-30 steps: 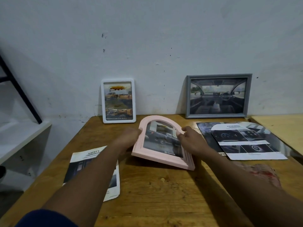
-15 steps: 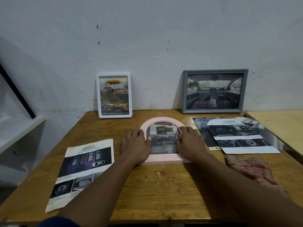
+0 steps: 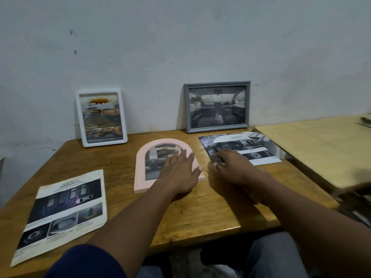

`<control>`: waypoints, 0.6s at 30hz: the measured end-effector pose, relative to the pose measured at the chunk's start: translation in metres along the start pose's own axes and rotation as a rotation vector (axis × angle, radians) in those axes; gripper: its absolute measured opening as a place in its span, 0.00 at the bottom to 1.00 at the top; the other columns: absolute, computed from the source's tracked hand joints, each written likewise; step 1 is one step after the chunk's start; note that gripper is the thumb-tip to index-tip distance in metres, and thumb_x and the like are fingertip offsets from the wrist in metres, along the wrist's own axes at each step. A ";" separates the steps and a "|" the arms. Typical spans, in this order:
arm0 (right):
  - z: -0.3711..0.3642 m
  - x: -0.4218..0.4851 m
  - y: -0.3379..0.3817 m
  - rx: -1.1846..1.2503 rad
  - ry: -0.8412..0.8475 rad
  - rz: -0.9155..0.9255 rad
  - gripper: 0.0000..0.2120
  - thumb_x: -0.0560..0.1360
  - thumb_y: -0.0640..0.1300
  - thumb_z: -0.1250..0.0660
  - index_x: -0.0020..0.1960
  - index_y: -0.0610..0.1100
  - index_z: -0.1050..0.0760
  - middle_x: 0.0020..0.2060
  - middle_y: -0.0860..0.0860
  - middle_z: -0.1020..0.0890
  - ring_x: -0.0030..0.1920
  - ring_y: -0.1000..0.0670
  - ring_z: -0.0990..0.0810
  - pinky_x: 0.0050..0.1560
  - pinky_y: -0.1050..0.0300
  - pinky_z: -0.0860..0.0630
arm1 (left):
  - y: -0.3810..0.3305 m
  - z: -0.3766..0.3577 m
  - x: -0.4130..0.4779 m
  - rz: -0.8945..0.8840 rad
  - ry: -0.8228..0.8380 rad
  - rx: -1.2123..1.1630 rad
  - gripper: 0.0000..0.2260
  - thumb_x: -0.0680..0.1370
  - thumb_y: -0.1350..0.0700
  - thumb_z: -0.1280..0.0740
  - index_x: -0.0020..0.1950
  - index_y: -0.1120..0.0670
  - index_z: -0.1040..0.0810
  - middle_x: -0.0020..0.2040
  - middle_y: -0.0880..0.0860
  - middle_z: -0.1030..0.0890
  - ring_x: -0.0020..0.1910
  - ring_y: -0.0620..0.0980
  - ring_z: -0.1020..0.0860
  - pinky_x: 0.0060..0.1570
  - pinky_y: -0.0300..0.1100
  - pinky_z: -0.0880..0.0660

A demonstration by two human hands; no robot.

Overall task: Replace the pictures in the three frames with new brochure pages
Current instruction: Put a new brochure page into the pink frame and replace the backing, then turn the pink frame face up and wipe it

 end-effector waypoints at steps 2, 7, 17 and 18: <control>0.009 -0.018 -0.023 -0.016 -0.014 -0.015 0.22 0.79 0.54 0.37 0.71 0.50 0.30 0.70 0.49 0.27 0.67 0.47 0.28 0.65 0.47 0.28 | -0.020 -0.006 0.003 -0.033 0.023 0.016 0.30 0.84 0.36 0.53 0.83 0.48 0.50 0.84 0.54 0.53 0.82 0.57 0.57 0.79 0.58 0.57; -0.001 -0.056 -0.055 -0.103 0.131 -0.014 0.29 0.79 0.63 0.42 0.75 0.50 0.37 0.74 0.49 0.32 0.68 0.49 0.32 0.69 0.48 0.36 | -0.041 -0.018 0.002 -0.045 0.056 0.045 0.31 0.84 0.37 0.55 0.84 0.49 0.53 0.84 0.55 0.55 0.82 0.56 0.60 0.79 0.57 0.60; 0.008 -0.051 -0.019 0.034 -0.077 0.026 0.15 0.84 0.49 0.46 0.67 0.49 0.28 0.56 0.48 0.18 0.53 0.48 0.21 0.49 0.53 0.27 | -0.012 0.006 0.003 0.017 -0.009 -0.071 0.30 0.84 0.37 0.54 0.84 0.45 0.53 0.84 0.53 0.55 0.82 0.55 0.59 0.79 0.56 0.58; 0.014 -0.044 -0.010 0.105 -0.079 0.019 0.14 0.84 0.48 0.45 0.66 0.48 0.26 0.53 0.49 0.18 0.51 0.50 0.21 0.46 0.55 0.27 | -0.002 0.011 0.004 0.033 -0.028 -0.072 0.29 0.84 0.37 0.53 0.83 0.45 0.53 0.84 0.52 0.54 0.82 0.55 0.58 0.79 0.57 0.57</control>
Point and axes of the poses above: each hand's wrist, its own x-axis towards the middle knuckle, its own z-axis out of the back of the hand, y = z × x, the point moved 4 cm from there along x, towards the middle knuckle
